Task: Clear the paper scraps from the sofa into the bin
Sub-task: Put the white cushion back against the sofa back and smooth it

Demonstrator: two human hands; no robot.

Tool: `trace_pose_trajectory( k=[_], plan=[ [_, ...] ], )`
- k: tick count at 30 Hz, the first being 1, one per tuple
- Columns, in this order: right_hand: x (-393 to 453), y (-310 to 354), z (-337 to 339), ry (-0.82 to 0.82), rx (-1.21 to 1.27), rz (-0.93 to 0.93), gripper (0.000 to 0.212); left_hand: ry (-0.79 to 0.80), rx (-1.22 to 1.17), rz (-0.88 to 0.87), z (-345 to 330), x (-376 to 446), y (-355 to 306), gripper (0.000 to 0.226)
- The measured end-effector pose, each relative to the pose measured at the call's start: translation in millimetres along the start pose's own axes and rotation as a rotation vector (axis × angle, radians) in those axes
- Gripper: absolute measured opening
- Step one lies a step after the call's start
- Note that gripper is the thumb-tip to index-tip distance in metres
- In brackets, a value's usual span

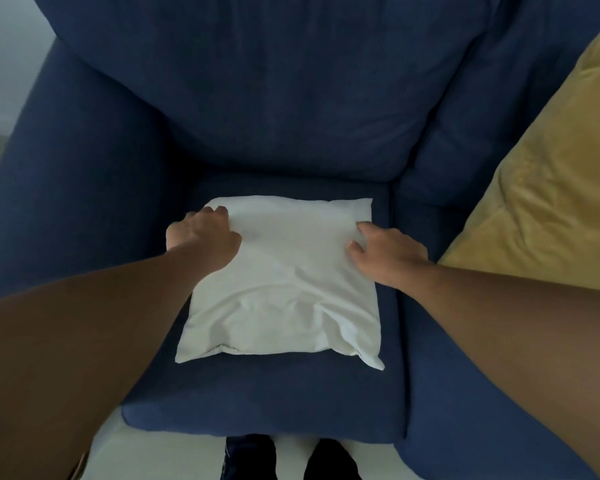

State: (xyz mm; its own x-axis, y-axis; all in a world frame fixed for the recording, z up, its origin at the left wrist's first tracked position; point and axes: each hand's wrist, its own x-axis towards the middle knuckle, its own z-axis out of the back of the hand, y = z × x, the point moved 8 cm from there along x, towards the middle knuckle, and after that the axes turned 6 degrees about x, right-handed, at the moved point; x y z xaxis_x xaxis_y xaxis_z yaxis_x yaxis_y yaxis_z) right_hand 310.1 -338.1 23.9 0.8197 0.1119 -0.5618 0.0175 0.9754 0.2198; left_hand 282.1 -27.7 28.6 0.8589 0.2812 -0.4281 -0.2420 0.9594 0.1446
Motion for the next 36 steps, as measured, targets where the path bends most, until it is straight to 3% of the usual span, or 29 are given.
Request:
trace_pose_trajectory(
  k=[12,19,23,27,30,32,36],
  plan=[
    [-0.6,-3.3,-49.0,0.194,0.191,-0.267,0.080,0.172,-0.034,-0.120,-43.2,31.2,56.6,0.061],
    [0.5,-15.9,-76.0,0.233,0.327,-0.353,0.096,0.268,-0.169,-0.087,-67.0,27.3,51.5,0.061],
    [2.1,-24.2,-94.1,0.245,0.482,-0.425,0.111,0.346,-0.437,0.032,-87.3,20.0,47.9,0.065],
    [-11.9,-27.3,-115.6,0.296,0.667,-0.510,0.112,0.527,-0.653,0.311,-109.9,-9.7,47.4,0.089],
    [-15.8,-22.4,-126.7,0.312,0.748,-0.502,0.130,0.664,-0.760,0.472,-123.4,-38.5,50.9,0.102],
    [-5.5,-25.0,-127.6,0.267,0.784,-0.464,0.133,0.645,-0.836,0.511,-123.8,-43.9,54.5,0.102],
    [0.7,-9.9,-88.2,0.213,0.813,-0.398,0.113,0.538,-0.842,0.469,-100.5,-30.6,65.0,0.097]
  ],
)
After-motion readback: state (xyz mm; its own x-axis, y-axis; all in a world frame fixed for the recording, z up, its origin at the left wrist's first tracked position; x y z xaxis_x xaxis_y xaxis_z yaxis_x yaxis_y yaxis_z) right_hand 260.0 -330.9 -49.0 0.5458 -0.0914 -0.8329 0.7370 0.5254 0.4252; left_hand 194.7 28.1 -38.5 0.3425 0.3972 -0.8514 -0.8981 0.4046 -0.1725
